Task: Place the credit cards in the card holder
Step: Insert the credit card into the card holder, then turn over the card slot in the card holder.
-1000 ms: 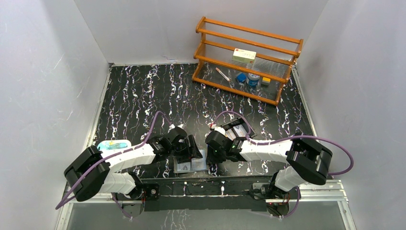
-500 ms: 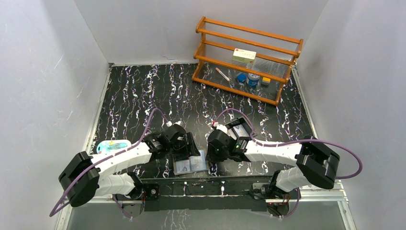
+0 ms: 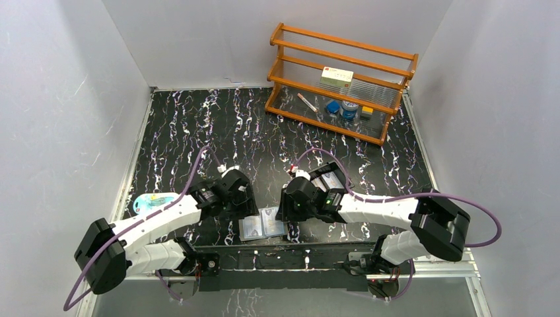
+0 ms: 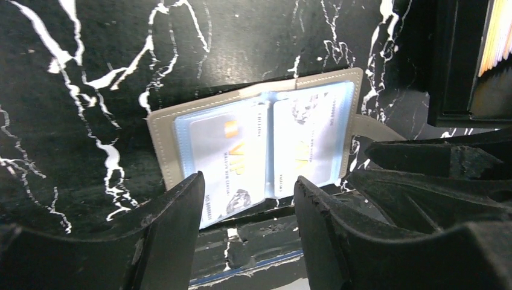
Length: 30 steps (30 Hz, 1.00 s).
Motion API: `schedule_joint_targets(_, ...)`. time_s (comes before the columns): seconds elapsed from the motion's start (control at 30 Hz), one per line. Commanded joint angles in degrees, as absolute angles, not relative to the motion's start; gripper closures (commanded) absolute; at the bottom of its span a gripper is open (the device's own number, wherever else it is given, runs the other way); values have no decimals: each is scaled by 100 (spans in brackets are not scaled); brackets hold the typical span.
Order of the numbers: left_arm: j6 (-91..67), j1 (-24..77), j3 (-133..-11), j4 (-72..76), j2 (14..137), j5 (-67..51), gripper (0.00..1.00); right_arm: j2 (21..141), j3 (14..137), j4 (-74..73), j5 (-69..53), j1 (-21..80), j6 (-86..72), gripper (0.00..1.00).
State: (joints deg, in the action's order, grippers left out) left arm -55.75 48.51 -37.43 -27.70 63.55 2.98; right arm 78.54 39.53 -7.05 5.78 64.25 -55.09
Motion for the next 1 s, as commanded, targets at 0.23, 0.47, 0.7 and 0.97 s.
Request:
schedule_joint_targets(0.23, -5431, 4526, -3148, -2984, 5975, 154, 57, 8292, 4176, -177, 411, 6451, -5347, 52)
schedule_joint_targets(0.47, -5439, 4491, -2774, -2567, 6061, -51, 60, 8535, 4206, -94, 427, 6451, -5321, 51)
schedule_joint_targets(0.7, -5438, 4491, -2620, -2235, 6197, -255, 77, 8547, 4275, -157, 399, 6451, -5335, 52)
schedule_joint_targets(0.97, -5456, 4491, -2558, -2146, 6217, -246, 77, 8103, 4471, -817, 687, 6451, -5328, 50)
